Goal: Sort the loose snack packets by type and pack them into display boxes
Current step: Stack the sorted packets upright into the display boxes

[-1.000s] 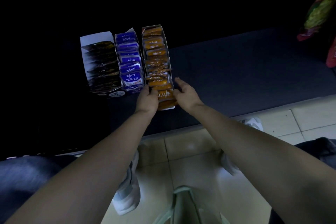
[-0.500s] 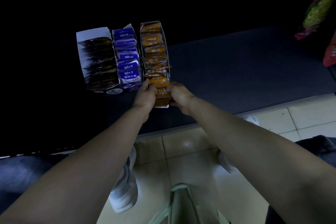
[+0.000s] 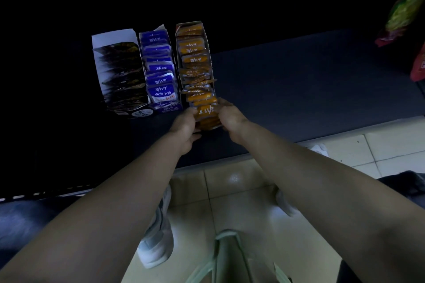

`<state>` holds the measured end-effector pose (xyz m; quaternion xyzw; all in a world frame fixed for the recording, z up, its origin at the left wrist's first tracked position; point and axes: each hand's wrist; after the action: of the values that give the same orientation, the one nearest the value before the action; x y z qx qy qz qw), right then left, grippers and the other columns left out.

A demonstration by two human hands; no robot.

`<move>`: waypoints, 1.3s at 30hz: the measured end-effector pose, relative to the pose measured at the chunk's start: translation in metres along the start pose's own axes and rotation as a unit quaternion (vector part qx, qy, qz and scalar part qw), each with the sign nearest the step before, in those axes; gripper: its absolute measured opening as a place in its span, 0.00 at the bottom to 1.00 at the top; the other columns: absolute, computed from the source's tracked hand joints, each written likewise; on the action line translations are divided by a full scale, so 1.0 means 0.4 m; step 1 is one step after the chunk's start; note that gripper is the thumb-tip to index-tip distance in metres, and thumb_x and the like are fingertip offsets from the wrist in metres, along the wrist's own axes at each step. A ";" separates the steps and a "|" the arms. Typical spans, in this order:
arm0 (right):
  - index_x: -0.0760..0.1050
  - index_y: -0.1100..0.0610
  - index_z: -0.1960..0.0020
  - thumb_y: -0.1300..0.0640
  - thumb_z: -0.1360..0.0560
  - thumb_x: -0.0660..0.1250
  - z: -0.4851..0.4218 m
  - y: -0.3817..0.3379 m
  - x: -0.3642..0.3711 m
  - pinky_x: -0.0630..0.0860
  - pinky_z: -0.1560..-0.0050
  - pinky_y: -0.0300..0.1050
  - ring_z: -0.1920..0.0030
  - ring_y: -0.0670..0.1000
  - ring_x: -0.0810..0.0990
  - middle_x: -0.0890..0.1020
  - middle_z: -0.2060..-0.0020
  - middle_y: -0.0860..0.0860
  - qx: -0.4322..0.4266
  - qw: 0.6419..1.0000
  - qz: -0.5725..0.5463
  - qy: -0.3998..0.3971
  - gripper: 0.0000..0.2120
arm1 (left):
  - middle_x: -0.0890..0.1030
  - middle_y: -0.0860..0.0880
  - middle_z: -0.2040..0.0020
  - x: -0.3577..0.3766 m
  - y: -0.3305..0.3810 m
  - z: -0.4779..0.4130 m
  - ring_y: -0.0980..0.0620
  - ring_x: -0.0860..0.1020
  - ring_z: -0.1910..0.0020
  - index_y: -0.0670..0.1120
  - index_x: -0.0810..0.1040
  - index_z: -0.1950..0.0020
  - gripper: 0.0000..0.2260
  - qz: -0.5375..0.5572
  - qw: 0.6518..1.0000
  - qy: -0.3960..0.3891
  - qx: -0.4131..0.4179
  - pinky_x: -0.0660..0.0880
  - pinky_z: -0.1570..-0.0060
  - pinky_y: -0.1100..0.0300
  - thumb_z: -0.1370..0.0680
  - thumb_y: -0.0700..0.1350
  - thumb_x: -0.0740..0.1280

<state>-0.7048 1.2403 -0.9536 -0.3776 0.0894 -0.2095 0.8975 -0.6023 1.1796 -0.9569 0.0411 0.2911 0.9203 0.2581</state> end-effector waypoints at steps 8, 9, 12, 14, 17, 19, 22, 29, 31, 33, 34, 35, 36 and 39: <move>0.65 0.51 0.28 0.57 0.17 0.55 -0.023 0.033 0.018 0.70 0.33 0.46 0.37 0.51 0.75 0.75 0.35 0.53 -0.031 0.999 0.001 -0.023 0.17 | 0.74 0.49 0.42 -0.024 0.003 -0.020 0.50 0.72 0.44 0.52 0.71 0.34 0.13 -0.082 0.995 0.016 0.058 0.64 0.45 0.56 0.17 0.47 0.55; 0.61 0.51 0.25 0.56 0.17 0.55 -0.021 0.033 0.019 0.69 0.32 0.46 0.36 0.51 0.73 0.74 0.33 0.52 -0.029 0.999 0.004 -0.023 0.20 | 0.74 0.50 0.42 -0.025 0.001 -0.020 0.50 0.72 0.44 0.53 0.70 0.33 0.14 -0.079 0.995 0.012 0.062 0.64 0.45 0.56 0.17 0.47 0.55; 0.47 0.47 0.21 0.52 0.17 0.55 -0.019 0.035 0.016 0.65 0.30 0.46 0.32 0.50 0.70 0.69 0.29 0.50 -0.020 0.999 -0.007 -0.029 0.28 | 0.73 0.51 0.36 -0.020 -0.002 -0.021 0.50 0.72 0.40 0.57 0.63 0.27 0.19 -0.085 0.992 -0.008 0.096 0.66 0.41 0.54 0.18 0.47 0.55; 0.42 0.45 0.22 0.51 0.18 0.56 -0.013 0.040 0.012 0.63 0.30 0.45 0.31 0.50 0.68 0.67 0.28 0.50 -0.022 0.999 -0.026 -0.026 0.31 | 0.73 0.51 0.33 -0.016 -0.002 -0.018 0.51 0.72 0.38 0.57 0.59 0.24 0.21 -0.082 0.988 -0.010 0.127 0.67 0.41 0.55 0.18 0.46 0.55; 0.46 0.43 0.22 0.51 0.18 0.55 -0.010 0.043 0.025 0.65 0.32 0.45 0.32 0.50 0.70 0.69 0.29 0.50 -0.034 0.999 -0.015 -0.030 0.29 | 0.71 0.50 0.31 -0.013 -0.010 -0.017 0.50 0.72 0.35 0.58 0.57 0.23 0.23 -0.079 0.986 -0.007 0.146 0.68 0.37 0.52 0.18 0.47 0.55; 0.50 0.43 0.22 0.52 0.19 0.55 -0.016 0.043 0.036 0.67 0.31 0.48 0.35 0.50 0.72 0.72 0.32 0.51 -0.036 0.999 -0.010 -0.033 0.27 | 0.69 0.50 0.28 -0.011 -0.016 -0.017 0.49 0.70 0.33 0.59 0.52 0.22 0.25 -0.086 0.985 -0.016 0.146 0.66 0.31 0.47 0.18 0.49 0.56; 0.52 0.44 0.22 0.53 0.18 0.55 -0.017 0.035 0.034 0.70 0.39 0.42 0.37 0.49 0.72 0.72 0.33 0.51 -0.034 0.999 0.002 -0.042 0.26 | 0.69 0.49 0.28 -0.013 -0.009 -0.017 0.48 0.69 0.32 0.59 0.49 0.22 0.26 -0.096 0.985 -0.017 0.140 0.65 0.30 0.46 0.18 0.49 0.55; 0.53 0.43 0.24 0.54 0.20 0.59 -0.012 0.035 0.024 0.71 0.51 0.36 0.44 0.45 0.75 0.75 0.37 0.49 -0.039 0.998 -0.008 -0.053 0.27 | 0.64 0.50 0.25 -0.023 -0.014 -0.018 0.50 0.67 0.30 0.59 0.49 0.22 0.26 -0.096 0.984 -0.009 0.151 0.63 0.29 0.51 0.18 0.48 0.56; 0.45 0.45 0.22 0.51 0.21 0.61 -0.023 0.039 0.026 0.71 0.38 0.43 0.37 0.48 0.73 0.71 0.31 0.50 -0.028 0.999 -0.024 -0.039 0.35 | 0.65 0.50 0.25 -0.027 -0.019 -0.021 0.50 0.68 0.31 0.58 0.50 0.22 0.26 -0.106 0.983 -0.003 0.152 0.64 0.30 0.52 0.18 0.49 0.56; 0.39 0.44 0.22 0.49 0.22 0.63 -0.034 0.042 0.021 0.67 0.34 0.44 0.32 0.50 0.70 0.66 0.27 0.51 -0.016 0.999 -0.041 -0.025 0.40 | 0.66 0.49 0.26 -0.031 -0.019 -0.024 0.49 0.68 0.31 0.58 0.50 0.22 0.27 -0.104 0.982 0.007 0.158 0.65 0.30 0.50 0.18 0.49 0.57; 0.38 0.44 0.22 0.49 0.22 0.63 -0.037 0.041 0.018 0.67 0.36 0.43 0.32 0.50 0.70 0.66 0.26 0.51 -0.016 0.998 -0.049 -0.021 0.40 | 0.66 0.49 0.26 -0.031 -0.018 -0.024 0.49 0.68 0.30 0.58 0.51 0.22 0.26 -0.100 0.982 0.012 0.160 0.65 0.30 0.49 0.18 0.49 0.57; 0.38 0.44 0.22 0.49 0.22 0.63 -0.040 0.040 0.014 0.67 0.39 0.42 0.32 0.51 0.69 0.65 0.26 0.52 -0.017 0.998 -0.053 -0.014 0.39 | 0.67 0.49 0.27 -0.029 -0.016 -0.025 0.49 0.69 0.31 0.58 0.52 0.22 0.26 -0.096 0.981 0.018 0.166 0.65 0.30 0.48 0.18 0.48 0.57; 0.39 0.43 0.22 0.49 0.22 0.63 -0.045 0.037 0.010 0.67 0.41 0.42 0.32 0.51 0.69 0.64 0.26 0.52 -0.023 0.998 -0.057 -0.004 0.39 | 0.69 0.49 0.28 -0.026 -0.014 -0.023 0.49 0.70 0.32 0.57 0.54 0.22 0.25 -0.095 0.979 0.024 0.180 0.66 0.31 0.48 0.18 0.48 0.57; 0.46 0.42 0.22 0.52 0.21 0.62 -0.056 0.021 0.006 0.71 0.39 0.45 0.31 0.53 0.70 0.62 0.25 0.51 -0.061 0.997 -0.048 0.028 0.34 | 0.71 0.49 0.31 -0.013 -0.009 -0.013 0.49 0.71 0.34 0.57 0.58 0.24 0.23 -0.115 0.965 0.058 0.229 0.68 0.34 0.51 0.18 0.44 0.57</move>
<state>-0.7070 1.2303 -0.9753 -0.4295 0.1087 -0.2572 0.8588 -0.5972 1.1768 -0.9627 0.0119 0.5116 0.7940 0.3283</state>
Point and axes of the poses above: each hand's wrist, its own z-axis away from the middle knuckle, its own x-axis out of the palm, y = z × x
